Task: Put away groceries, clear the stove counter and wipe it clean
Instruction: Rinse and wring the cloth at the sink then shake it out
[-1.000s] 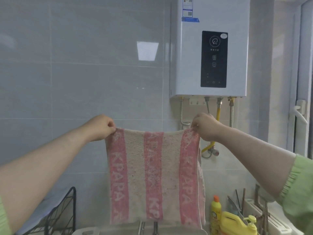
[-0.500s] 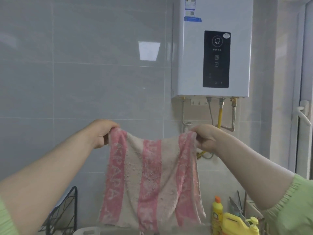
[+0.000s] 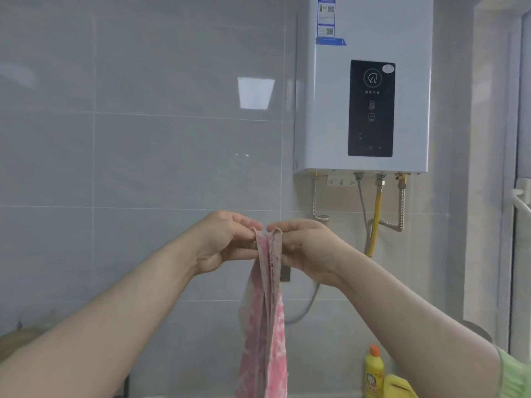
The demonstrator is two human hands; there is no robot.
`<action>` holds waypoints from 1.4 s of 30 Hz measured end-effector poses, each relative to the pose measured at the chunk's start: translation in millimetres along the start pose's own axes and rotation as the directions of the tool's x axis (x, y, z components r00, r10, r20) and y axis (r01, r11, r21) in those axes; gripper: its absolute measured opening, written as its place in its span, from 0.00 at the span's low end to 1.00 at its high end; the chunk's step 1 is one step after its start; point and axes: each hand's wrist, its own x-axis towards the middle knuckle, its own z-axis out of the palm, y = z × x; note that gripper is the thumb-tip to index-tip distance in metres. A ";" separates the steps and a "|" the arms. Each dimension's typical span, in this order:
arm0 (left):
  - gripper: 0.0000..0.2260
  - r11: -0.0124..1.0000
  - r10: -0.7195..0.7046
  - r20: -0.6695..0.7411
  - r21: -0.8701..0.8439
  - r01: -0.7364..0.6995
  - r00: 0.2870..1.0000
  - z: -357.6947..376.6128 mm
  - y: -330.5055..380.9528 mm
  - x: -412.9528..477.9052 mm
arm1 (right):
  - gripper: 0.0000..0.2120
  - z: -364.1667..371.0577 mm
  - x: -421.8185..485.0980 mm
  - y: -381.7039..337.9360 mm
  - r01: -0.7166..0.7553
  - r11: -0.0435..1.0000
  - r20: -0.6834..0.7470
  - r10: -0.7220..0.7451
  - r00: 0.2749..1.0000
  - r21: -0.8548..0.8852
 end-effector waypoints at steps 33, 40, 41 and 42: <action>0.26 0.963 0.232 0.041 -0.148 -0.224 0.972 -13.9 -23.6 -4.1 | 0.27 -9.7 -1.1 7.3 -0.117 0.979 0.225 0.079 0.971 0.164; 0.18 0.970 0.220 -0.021 -0.100 -0.221 0.975 -16.8 -30.3 -0.5 | 0.31 -9.7 3.1 9.1 -0.171 0.974 0.329 0.114 0.937 0.148; 0.18 0.970 0.217 -0.029 -0.107 -0.219 0.976 -17.4 -29.7 -0.7 | 0.31 -8.6 3.7 9.7 -0.174 0.973 0.329 0.116 0.937 0.151; 0.18 0.969 0.216 -0.034 -0.114 -0.218 0.976 -17.9 -29.0 -1.1 | 0.31 -8.1 4.1 9.9 -0.178 0.971 0.328 0.119 0.937 0.157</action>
